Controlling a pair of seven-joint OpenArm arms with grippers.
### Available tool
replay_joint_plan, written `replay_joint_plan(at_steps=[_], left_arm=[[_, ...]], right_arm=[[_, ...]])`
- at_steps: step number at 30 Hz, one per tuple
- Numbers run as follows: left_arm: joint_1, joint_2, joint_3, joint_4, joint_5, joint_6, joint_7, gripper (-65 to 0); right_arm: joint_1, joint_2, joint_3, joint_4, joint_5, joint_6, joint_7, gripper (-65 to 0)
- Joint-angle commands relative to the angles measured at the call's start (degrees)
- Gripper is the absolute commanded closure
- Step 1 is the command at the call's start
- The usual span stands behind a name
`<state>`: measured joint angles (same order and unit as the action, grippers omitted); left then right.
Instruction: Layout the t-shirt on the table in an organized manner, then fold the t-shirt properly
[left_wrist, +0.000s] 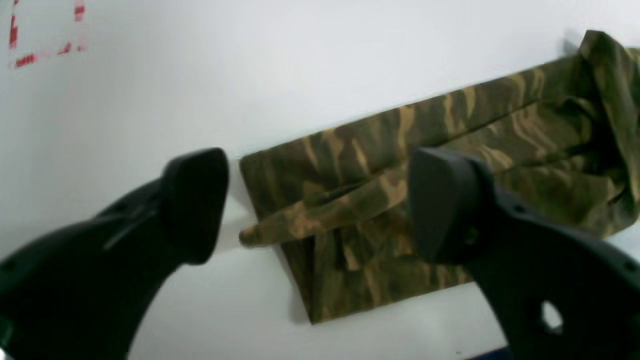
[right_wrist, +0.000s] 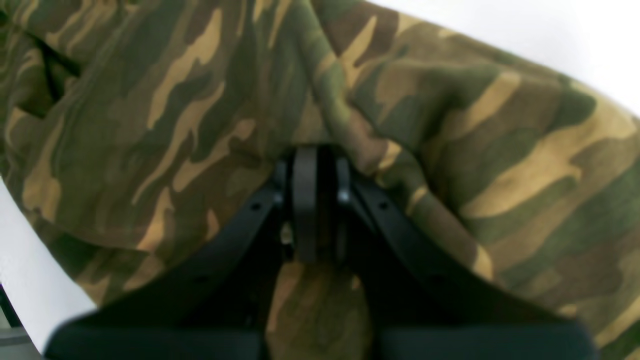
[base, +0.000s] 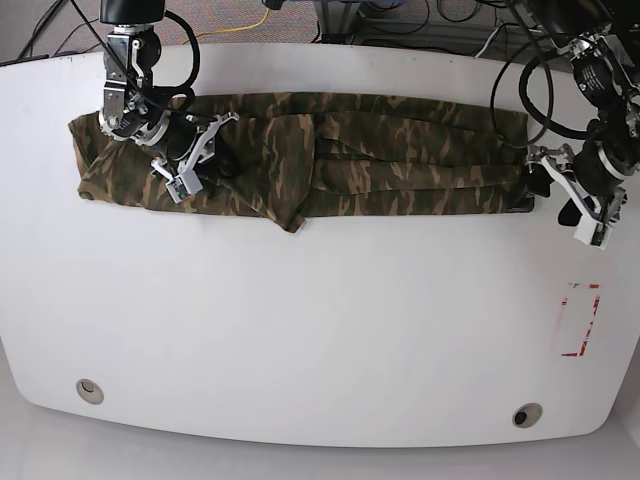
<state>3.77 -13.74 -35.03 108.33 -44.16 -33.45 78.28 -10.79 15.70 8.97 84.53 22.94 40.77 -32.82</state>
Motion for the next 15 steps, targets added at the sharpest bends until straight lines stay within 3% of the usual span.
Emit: replay_joint_plan(at_steps=[1,7,15], left_arm=[[-1.4,-0.6,-2.8,-2.6,-1.7,0.1,1.2,-55.3],[-2.5,-0.8,-10.9,-16.7,-8.3,0.1,1.7,-55.4],[-2.3,-5.0,-11.2,-28.3,-9.1,0.1,0.9,-55.6]], right_arm=[[-0.3,0.5,0.1,-0.3,-2.8,-0.8,-3.4,-4.9],[-0.3,0.6,0.1,-0.3,-2.9,-0.8,-3.4,-4.9],[-0.3,0.6,0.1,-0.2,-2.9,-0.8,-3.4,-4.9]])
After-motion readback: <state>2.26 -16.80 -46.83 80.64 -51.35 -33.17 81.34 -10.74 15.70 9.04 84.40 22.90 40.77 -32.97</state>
